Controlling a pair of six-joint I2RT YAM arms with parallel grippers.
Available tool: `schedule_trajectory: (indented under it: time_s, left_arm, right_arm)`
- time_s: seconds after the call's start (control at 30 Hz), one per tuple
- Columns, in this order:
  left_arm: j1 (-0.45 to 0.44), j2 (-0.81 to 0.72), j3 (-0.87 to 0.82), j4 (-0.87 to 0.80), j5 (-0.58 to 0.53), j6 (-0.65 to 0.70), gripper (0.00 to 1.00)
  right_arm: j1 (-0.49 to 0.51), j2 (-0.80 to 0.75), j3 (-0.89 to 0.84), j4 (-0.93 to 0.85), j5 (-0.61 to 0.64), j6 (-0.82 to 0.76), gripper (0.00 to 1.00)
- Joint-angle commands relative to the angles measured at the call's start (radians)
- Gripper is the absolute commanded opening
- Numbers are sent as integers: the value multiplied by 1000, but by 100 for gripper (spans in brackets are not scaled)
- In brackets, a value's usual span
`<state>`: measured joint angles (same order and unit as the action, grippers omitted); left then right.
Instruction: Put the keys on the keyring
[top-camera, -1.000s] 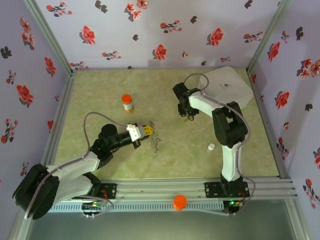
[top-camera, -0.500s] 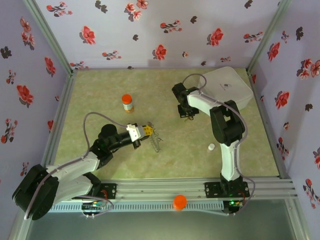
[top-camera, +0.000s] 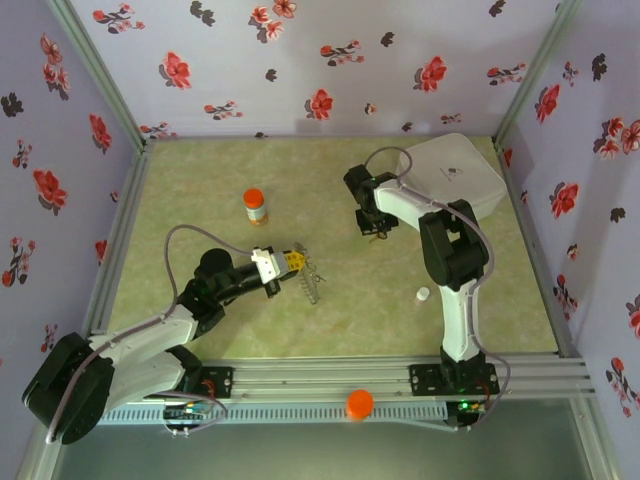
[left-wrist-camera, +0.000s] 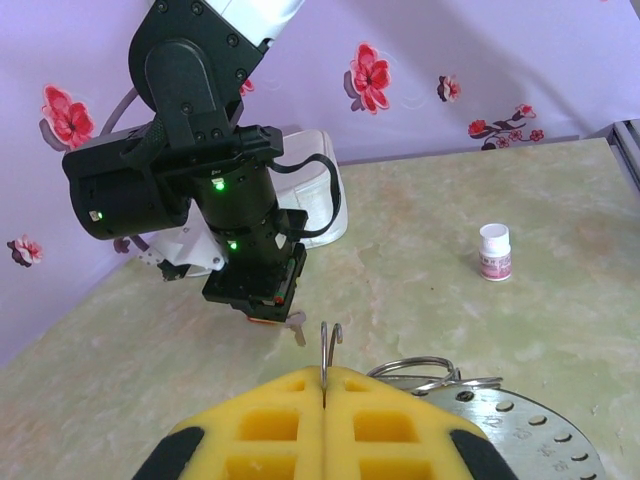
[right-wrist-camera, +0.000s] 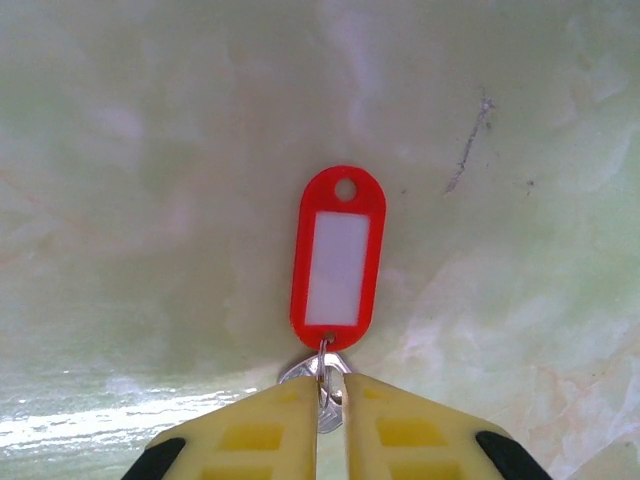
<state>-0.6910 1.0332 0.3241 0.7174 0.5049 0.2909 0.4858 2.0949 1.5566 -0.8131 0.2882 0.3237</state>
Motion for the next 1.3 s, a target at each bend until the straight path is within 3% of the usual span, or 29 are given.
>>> schedule_trajectory:
  time_s: [0.0,0.2,0.37,0.53,0.6,0.73,0.9,1.13,1.27]
  left_arm:
    - [-7,-19,15,16,-4,19,0]
    - [-6,-19,15,17,-4,21,0]
    - [-6,-19,15,19,-5,21,0]
    - [-5,-22,13,17,-6,22,0]
    - [-5,-24,14,18,-7,22,0]
    - [-5,-26,12,19,-15,23,0]
    - [-5,-39,15,24,-59,36,0]
    - [1,-35,27,5,-87,18,0]
    - [5,-10,57,-55,-113,-8,0]
  right_arm:
    - [-9,29,33,-36,3,-1,17]
    - [-9,28,37,-35,5,-8,11]
    - [-9,33,40,-41,2,-11,13]
    - [-8,28,43,-41,-2,-15,5]
    - [-9,11,41,-39,-12,-21,0]
    - [-8,-86,8,-2,-43,-44,0]
    - [-6,-359,-179,205,-220,-117,0]
    - [7,-639,-323,291,-426,-229,0]
    - [16,-773,-418,378,-623,-296,0]
